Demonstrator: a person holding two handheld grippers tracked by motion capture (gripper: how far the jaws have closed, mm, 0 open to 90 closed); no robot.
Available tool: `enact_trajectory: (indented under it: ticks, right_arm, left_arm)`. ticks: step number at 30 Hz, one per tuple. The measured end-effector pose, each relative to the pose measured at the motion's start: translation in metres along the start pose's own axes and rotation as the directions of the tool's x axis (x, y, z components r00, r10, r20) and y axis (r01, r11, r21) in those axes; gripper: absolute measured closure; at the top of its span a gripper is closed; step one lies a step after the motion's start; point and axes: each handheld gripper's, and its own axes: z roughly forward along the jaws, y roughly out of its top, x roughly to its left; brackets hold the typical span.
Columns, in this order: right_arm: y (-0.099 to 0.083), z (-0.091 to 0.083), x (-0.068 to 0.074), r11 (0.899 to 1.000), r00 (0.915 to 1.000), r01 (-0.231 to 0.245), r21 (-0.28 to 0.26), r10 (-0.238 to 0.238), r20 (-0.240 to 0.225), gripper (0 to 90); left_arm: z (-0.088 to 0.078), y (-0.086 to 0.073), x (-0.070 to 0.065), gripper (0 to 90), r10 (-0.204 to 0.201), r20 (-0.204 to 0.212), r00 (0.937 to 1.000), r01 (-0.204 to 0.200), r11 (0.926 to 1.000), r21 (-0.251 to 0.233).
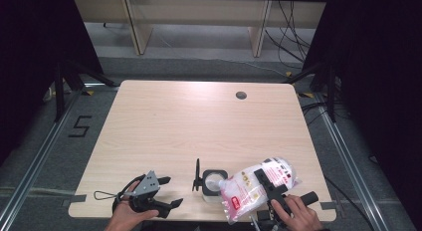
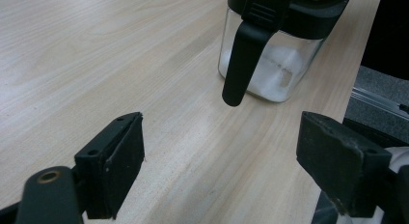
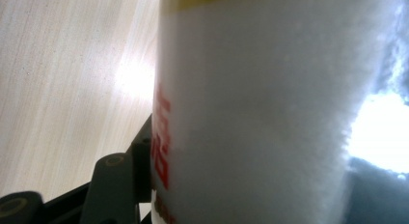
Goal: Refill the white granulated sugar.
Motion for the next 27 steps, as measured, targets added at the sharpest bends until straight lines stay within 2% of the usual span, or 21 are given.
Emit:
enact_trajectory:
  ticks: [2,3,5,9,11,14,16,17,19,20,23,25,27]
  right_arm:
    - [0.0002,-0.0003,-0.0002,1.000,1.0000,0.002,0.004,-0.002,-0.008,42.9]
    - [0.0007,-0.0012,-0.0005,1.000,0.9999,0.007,0.016,-0.007,-0.014,42.9]
    - [0.0002,-0.0004,-0.0002,1.000,1.0000,0.006,0.003,-0.006,-0.005,42.9]
    - [0.0007,-0.0012,-0.0006,1.000,0.9999,0.008,0.015,-0.007,-0.013,42.9]
    - [-0.0001,0.0000,0.0001,1.000,1.0000,0.002,-0.001,-0.002,0.000,42.9]
    - [0.0002,-0.0008,-0.0005,1.000,0.9999,0.004,0.007,-0.004,-0.012,42.9]
    - [-0.0002,-0.0004,0.0000,1.000,1.0000,0.002,-0.001,-0.002,0.000,42.9]
    - [-0.0002,-0.0002,-0.0001,1.000,1.0000,0.002,0.000,-0.002,-0.002,42.9]
    - [-0.0002,-0.0006,0.0010,1.000,0.9999,-0.011,0.008,0.011,-0.007,42.9]
    - [-0.0003,-0.0008,0.0012,1.000,0.9999,-0.014,0.009,0.014,-0.010,42.9]
    - [-0.0002,0.0001,0.0002,1.000,1.0000,0.003,0.000,-0.003,0.001,43.0]
    - [-0.0002,-0.0010,0.0017,1.000,0.9998,-0.019,0.014,0.019,-0.011,43.0]
    - [-0.0005,-0.0009,0.0016,1.000,0.9997,-0.018,0.016,0.019,-0.014,43.0]
  left_arm:
    - [-0.0003,0.0006,0.0009,16.8,0.016,0.006,0.9999,-0.016,0.9999,0.000]
    - [-0.0003,0.0005,0.0009,16.8,0.015,0.006,0.9999,-0.015,0.9999,0.001]
    - [0.0000,-0.0001,-0.0003,16.7,-0.001,-0.002,1.0000,0.001,1.0000,0.000]
    - [-0.0001,0.0004,0.0010,16.8,0.016,0.009,0.9998,-0.016,0.9999,-0.002]
    - [-0.0001,-0.0001,-0.0003,16.7,-0.001,-0.002,1.0000,0.001,1.0000,0.000]
    - [-0.0003,0.0005,0.0009,16.8,0.017,0.006,0.9998,-0.017,0.9998,0.001]
    - [0.0003,-0.0002,-0.0003,16.8,-0.001,0.003,1.0000,0.001,1.0000,-0.002]
    - [0.0004,0.0002,0.0009,16.8,0.017,0.007,0.9998,-0.017,0.9999,-0.002]
    - [0.0003,0.0002,0.0007,16.7,0.015,0.007,0.9999,-0.015,0.9999,-0.002]
    - [0.0003,-0.0002,-0.0004,16.7,-0.001,0.005,1.0000,0.001,1.0000,-0.002]
    - [0.0005,-0.0003,-0.0006,16.8,-0.010,0.003,0.9999,0.010,0.9999,-0.002]
    - [0.0003,0.0001,0.0004,16.8,0.012,0.007,0.9999,-0.012,0.9999,-0.002]
    - [0.0004,0.0001,0.0007,16.8,0.015,0.007,0.9999,-0.015,0.9999,-0.002]
